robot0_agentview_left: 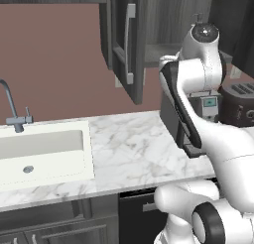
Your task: Locate and retrieve the dish brush and soap dispenser from the cabinet. Place them next to the sink.
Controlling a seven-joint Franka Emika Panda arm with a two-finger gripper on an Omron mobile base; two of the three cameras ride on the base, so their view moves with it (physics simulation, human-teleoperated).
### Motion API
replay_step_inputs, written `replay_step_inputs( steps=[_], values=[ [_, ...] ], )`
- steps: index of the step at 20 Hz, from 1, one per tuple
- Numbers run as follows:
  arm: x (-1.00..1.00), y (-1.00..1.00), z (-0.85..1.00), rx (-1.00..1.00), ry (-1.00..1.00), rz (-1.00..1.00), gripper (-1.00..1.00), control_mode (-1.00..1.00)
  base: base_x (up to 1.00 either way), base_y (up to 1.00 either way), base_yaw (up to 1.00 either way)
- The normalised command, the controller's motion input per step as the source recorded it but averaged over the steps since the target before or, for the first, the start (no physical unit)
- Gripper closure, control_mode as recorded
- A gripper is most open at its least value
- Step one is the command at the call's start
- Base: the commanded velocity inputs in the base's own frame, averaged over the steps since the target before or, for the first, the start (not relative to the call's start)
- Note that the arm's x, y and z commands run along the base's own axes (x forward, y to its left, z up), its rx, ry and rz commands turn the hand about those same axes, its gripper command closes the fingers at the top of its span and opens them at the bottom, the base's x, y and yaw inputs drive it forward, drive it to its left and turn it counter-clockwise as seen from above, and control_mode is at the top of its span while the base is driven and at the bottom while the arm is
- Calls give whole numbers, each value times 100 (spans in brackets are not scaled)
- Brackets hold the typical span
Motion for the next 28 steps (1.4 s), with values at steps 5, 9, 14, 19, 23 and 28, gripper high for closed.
replay_step_inputs(
  steps=[5, 9, 14, 19, 23, 28],
  values=[
    [-81, 0, -16, 4, -1, -3, 100, -100, 0, 0, 0],
    [-79, 0, -13, 5, -3, 0, 100, -100, 0, 0, 0],
    [-77, 0, -6, 4, -1, 0, 100, -100, 0, 0, 0],
    [-65, 0, -15, 3, -1, 0, 100, -100, 0, 0, 0],
    [-40, 1, -16, 4, 0, 0, 100, -100, 0, 0, 0],
    [-39, 5, -28, 2, 0, 5, 100, -100, 0, 0, 0]
  ],
)
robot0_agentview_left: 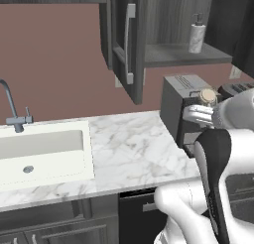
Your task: Locate and retrieve the dish brush and soap dispenser from the cabinet. Place them next to the sink.
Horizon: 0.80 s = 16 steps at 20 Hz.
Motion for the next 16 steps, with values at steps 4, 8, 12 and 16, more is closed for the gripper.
replay_step_inputs(
  steps=[4, 8, 12, 16],
  values=[
    [-18, 0, -34, -1, -3, 18, 100, -100, 0, 0, 0],
    [6, 0, -30, -3, 0, 25, 100, -100, 0, 0, 0],
    [19, 0, -34, -1, 0, 26, 100, -100, 0, 0, 0],
    [18, 0, -38, -3, 0, 20, 100, -100, 0, 0, 0]
  ],
)
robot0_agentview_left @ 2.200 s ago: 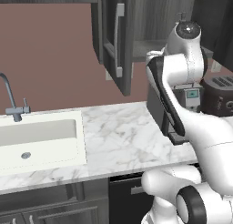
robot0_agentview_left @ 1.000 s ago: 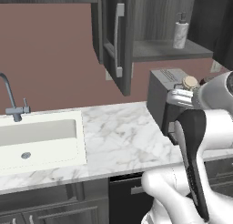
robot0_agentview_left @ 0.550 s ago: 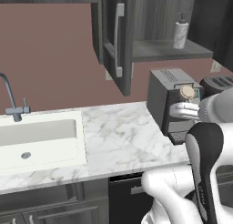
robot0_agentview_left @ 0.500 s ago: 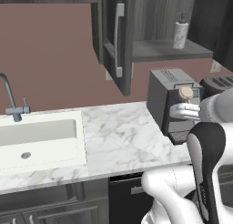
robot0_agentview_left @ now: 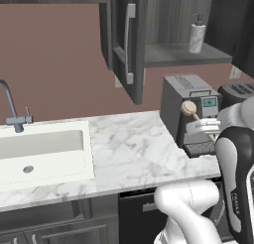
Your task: Locate and retrieve the dish brush and soap dispenser from the cabinet. Place them next to the sink.
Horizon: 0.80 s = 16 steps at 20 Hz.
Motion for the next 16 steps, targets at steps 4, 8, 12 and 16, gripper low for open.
replay_step_inputs(
  steps=[4, 8, 12, 16],
  values=[
    [17, 0, -41, -7, 0, 12, 100, -100, 0, 0, 0],
    [25, 1, -43, -9, -3, 8, 100, -100, 0, 0, 0],
    [31, 8, -33, -15, -1, 0, 100, -100, 0, 0, 0],
    [41, 8, -33, -6, -2, 0, 100, -100, 0, 0, 0]
  ],
)
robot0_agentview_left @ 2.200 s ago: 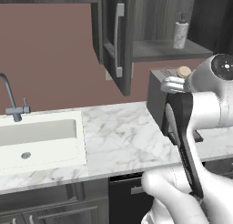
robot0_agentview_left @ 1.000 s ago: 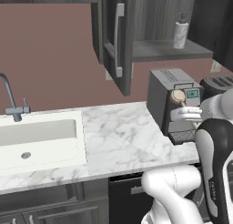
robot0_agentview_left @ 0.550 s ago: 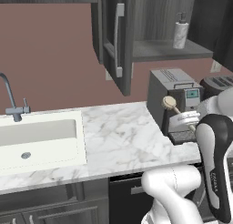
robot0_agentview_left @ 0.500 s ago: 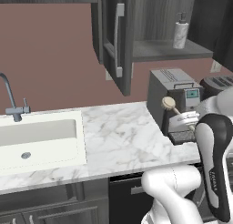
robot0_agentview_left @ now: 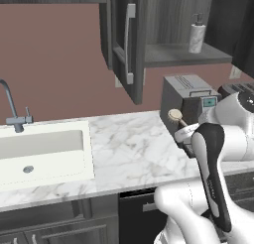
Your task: Locate and retrieve the dish brush and soap dispenser from the cabinet. Place them next to the sink.
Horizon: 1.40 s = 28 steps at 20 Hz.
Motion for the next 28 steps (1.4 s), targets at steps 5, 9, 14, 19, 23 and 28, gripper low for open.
replay_step_inputs(
  steps=[5, 9, 14, 19, 23, 28],
  values=[
    [37, 9, -29, 0, -1, 3, 100, -100, 0, 0, 0],
    [32, 16, -29, 1, 0, 7, 100, -100, 0, 0, 0],
    [34, 20, -24, 1, 1, 8, 100, -100, 0, 0, 0],
    [36, 27, -21, 0, 5, 5, 100, -100, 0, 0, 0],
    [49, 32, -22, -2, 5, 1, 100, -100, 0, 0, 0],
    [52, 31, -19, -5, 3, 0, 100, -100, 0, 0, 0]
  ],
)
